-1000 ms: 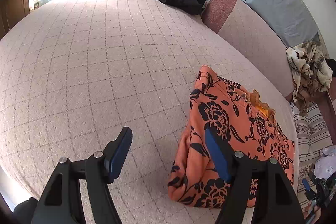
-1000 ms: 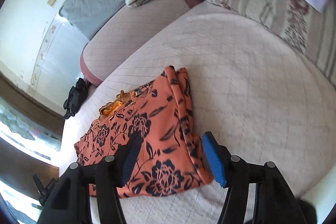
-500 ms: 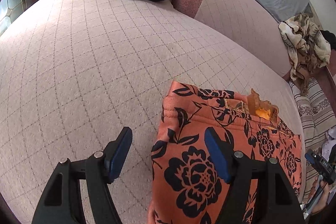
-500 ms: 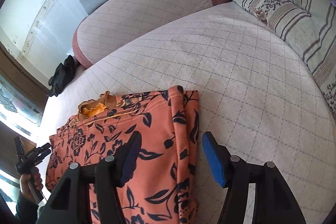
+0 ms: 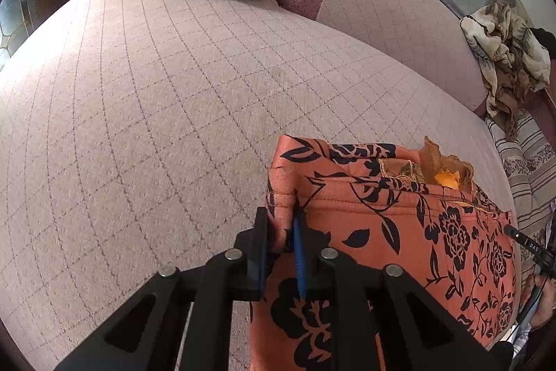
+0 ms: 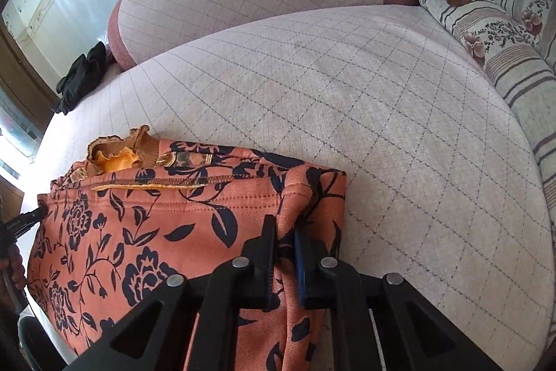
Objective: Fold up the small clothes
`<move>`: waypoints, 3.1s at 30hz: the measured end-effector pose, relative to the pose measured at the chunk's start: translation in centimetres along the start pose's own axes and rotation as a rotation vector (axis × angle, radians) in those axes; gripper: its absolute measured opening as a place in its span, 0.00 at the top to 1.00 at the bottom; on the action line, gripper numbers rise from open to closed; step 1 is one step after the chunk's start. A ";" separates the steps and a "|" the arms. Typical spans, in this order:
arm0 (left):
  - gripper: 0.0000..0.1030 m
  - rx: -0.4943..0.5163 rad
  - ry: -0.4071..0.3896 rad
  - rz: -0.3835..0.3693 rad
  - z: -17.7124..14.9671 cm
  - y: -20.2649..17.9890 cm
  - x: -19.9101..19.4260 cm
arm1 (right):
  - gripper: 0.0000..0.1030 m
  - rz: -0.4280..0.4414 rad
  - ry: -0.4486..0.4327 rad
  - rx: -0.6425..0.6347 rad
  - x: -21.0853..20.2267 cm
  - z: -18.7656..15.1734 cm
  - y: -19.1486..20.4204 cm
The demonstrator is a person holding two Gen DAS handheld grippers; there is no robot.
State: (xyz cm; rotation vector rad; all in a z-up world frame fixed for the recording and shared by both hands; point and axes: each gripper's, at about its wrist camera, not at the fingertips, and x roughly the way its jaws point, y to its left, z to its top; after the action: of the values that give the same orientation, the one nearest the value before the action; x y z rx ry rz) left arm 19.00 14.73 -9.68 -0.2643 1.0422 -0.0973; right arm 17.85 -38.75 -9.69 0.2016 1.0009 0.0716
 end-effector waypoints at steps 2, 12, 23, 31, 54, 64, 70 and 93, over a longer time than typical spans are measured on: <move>0.95 0.012 -0.024 -0.009 0.4 -0.2 -0.6 | 0.92 -0.004 -0.021 -0.009 -0.9 0.1 0.3; 0.95 0.077 -0.127 -0.013 3.6 -1.9 -1.8 | 0.94 -0.029 -0.180 0.022 -5.8 2.2 0.1; 0.68 0.046 -0.070 0.108 3.5 -0.9 -1.0 | 0.74 -0.058 -0.026 0.150 -0.4 0.6 -2.6; 0.51 0.054 -0.151 0.008 -1.2 -3.4 -8.6 | 0.51 0.165 -0.163 0.179 -9.3 -1.9 0.5; 0.34 0.240 -0.033 0.089 -12.5 -8.9 -5.9 | 0.40 0.402 0.006 0.450 -5.9 -14.8 0.6; 0.34 0.224 -0.086 -0.064 -12.6 -13.1 -8.0 | 0.37 0.397 -0.039 0.663 -9.6 -17.1 -3.3; 0.34 0.268 -0.037 -0.086 -13.4 -16.3 -5.6 | 0.37 0.479 0.018 0.826 -7.8 -19.8 -3.9; 0.34 0.285 -0.020 -0.025 -12.9 -17.2 -4.2 | 0.24 0.287 -0.117 0.798 -10.4 -19.2 -6.4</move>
State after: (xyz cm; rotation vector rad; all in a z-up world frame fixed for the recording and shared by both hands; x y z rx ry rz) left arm 6.52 -3.19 -7.82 -0.0190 0.9919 -0.2629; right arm -4.08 -44.04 -12.43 1.0675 0.8350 -0.0824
